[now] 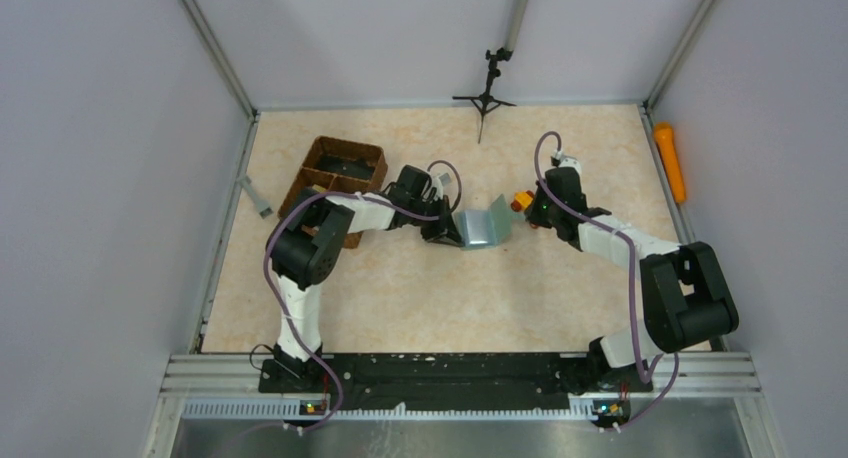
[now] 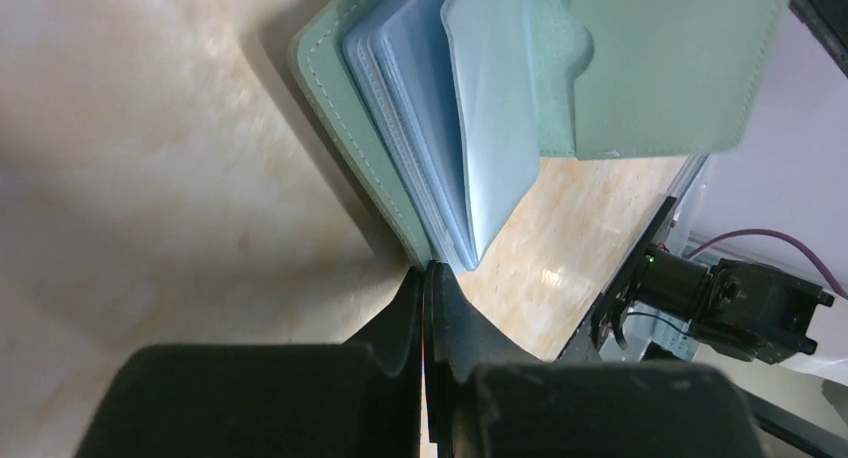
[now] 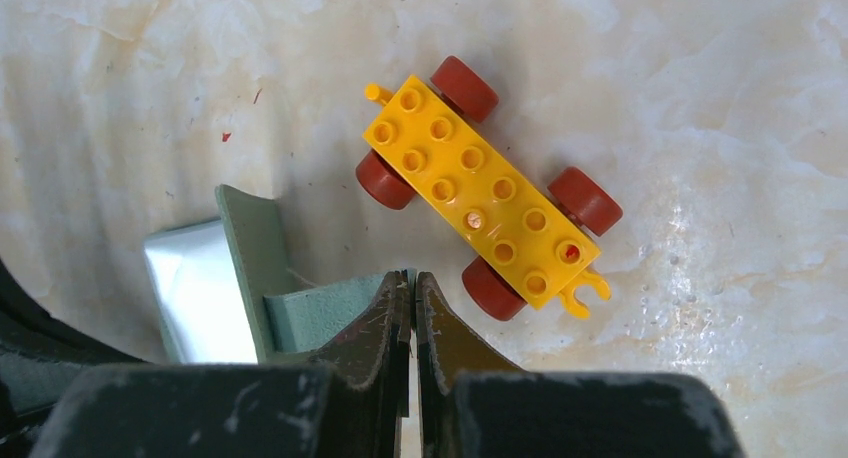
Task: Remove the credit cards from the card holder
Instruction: Open the card holder at the center of the board.
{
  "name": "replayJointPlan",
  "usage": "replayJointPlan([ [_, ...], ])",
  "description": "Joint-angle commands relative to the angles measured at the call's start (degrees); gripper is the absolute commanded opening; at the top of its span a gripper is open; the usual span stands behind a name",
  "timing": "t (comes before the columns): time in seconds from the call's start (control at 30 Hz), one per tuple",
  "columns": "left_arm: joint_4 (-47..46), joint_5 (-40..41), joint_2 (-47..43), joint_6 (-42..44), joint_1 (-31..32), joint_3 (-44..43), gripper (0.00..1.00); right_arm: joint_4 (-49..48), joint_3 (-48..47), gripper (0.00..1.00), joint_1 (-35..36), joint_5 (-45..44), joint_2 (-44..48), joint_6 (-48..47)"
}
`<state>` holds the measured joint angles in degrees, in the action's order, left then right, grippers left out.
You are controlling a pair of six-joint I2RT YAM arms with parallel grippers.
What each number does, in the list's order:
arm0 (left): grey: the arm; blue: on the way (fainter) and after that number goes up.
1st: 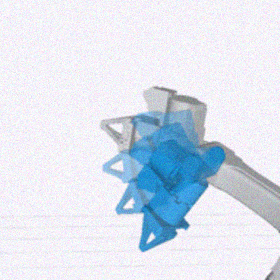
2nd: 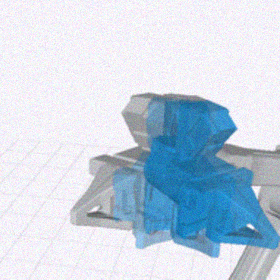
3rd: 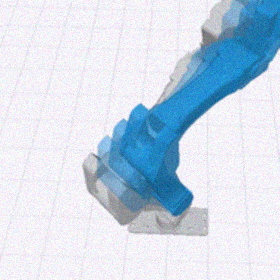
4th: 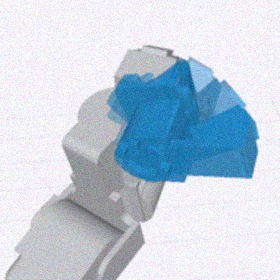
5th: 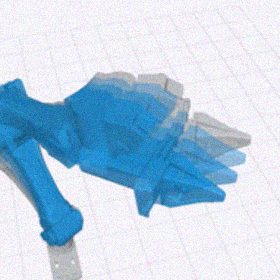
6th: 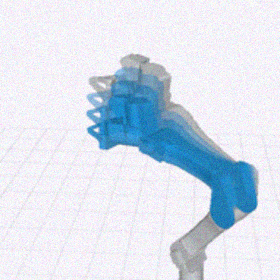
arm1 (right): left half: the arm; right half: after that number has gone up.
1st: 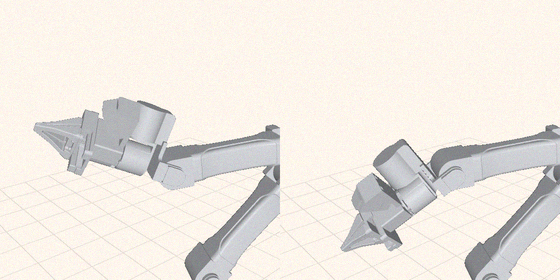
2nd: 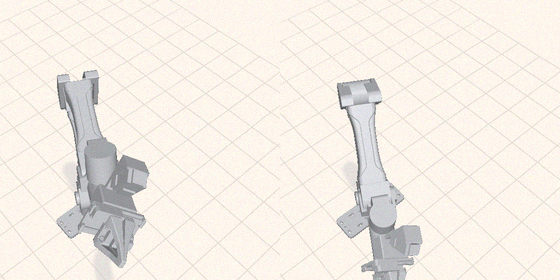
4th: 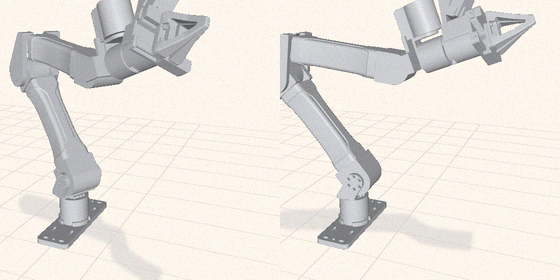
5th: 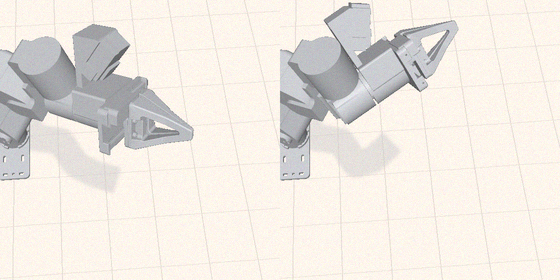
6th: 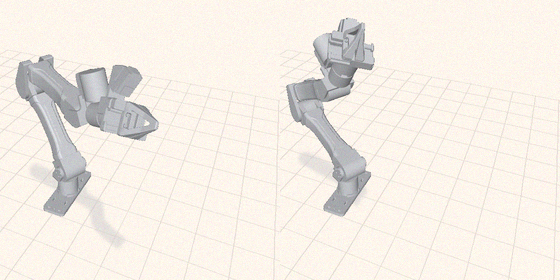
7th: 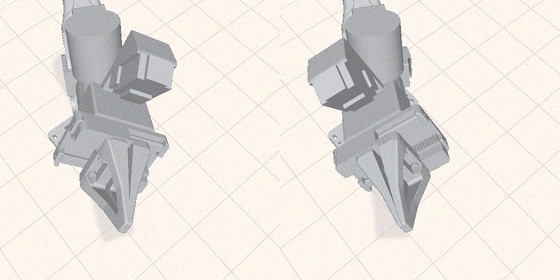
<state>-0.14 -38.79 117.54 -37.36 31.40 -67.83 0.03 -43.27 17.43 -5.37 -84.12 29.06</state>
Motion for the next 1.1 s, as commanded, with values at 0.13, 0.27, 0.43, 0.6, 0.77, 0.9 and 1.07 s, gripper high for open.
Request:
replayJointPlan([
  [0.13, 3.59, 8.04, -11.55, 5.56, -1.6, 3.17, 0.0, -7.74, 2.63, 0.34, -0.25, 3.73, 7.01, -0.14],
  [0.27, 4.17, 8.26, -11.49, 6.07, -1.65, 3.02, 0.0, -19.87, 7.87, 0.86, -0.2, 16.05, 8.82, -0.35],
  [0.43, 4.23, 6.31, -9.6, 5.47, -1.61, 2.26, 0.0, -24.04, 5.51, 0.92, -0.21, 26.66, 1.79, 1.19],
  [0.6, 6.29, 8.25, -8.91, 5.88, -1.6, 1.59, 0.0, -21.17, 1.41, 0.94, 1.55, 29.71, -4.39, 0.24],
  [0.77, 6.71, 8.55, -8.73, 6.15, -1.6, 1.41, 0.0, -19.83, -1.31, 0.95, 3.46, 31.09, -9.92, 0.32],
  [0.9, 6.53, 8.1, -8.71, 6.26, -1.6, 1.34, 0.0, -18.0, -3.38, 0.95, 5.98, 29.68, -11.64, -1.25],
  [1.07, 5.89, 7.56, -8.83, 6.16, -1.61, 1.56, 0.0, -13.62, -5.22, 0.96, 8.6, 24.71, -11.23, -4.58],
])
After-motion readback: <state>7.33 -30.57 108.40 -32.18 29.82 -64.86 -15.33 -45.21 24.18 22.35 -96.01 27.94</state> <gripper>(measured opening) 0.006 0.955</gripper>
